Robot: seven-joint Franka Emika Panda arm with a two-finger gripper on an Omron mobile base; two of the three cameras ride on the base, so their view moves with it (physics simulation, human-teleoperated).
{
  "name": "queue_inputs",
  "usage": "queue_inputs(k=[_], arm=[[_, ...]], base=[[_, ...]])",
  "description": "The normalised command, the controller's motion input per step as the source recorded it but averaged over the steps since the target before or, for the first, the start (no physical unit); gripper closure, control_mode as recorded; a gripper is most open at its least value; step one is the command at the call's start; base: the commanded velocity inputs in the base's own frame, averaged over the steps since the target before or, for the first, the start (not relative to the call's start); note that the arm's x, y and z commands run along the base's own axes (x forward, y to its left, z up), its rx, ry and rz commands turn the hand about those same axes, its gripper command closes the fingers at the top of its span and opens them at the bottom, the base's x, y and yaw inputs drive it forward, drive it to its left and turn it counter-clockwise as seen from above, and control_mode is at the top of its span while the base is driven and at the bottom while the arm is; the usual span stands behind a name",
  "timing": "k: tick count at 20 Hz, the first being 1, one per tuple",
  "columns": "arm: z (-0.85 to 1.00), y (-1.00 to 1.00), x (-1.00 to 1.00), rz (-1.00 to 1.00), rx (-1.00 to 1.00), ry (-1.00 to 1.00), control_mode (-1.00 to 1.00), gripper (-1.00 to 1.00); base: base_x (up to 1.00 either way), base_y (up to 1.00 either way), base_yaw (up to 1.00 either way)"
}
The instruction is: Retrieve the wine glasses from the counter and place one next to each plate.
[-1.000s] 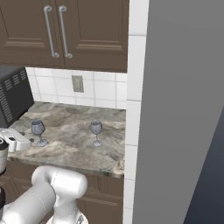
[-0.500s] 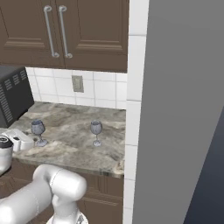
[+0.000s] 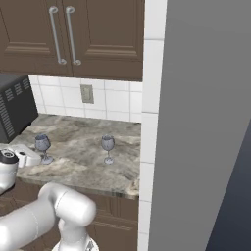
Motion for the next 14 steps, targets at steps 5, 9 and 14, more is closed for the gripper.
queue_inputs(k=[5,9,14], arm=[[-0.09,0.00,0.19,-0.01,0.00,0.04,-1.00,-1.00],[0.00,0.00,0.12,0.00,0.00,0.01,-1.00,-1.00],[-0.09,0.00,0.12,0.00,0.00,0.01,-1.00,-1.00]], base=[[0.00,0.00,0.00],[0.00,0.00,0.00],[0.00,0.00,0.00]])
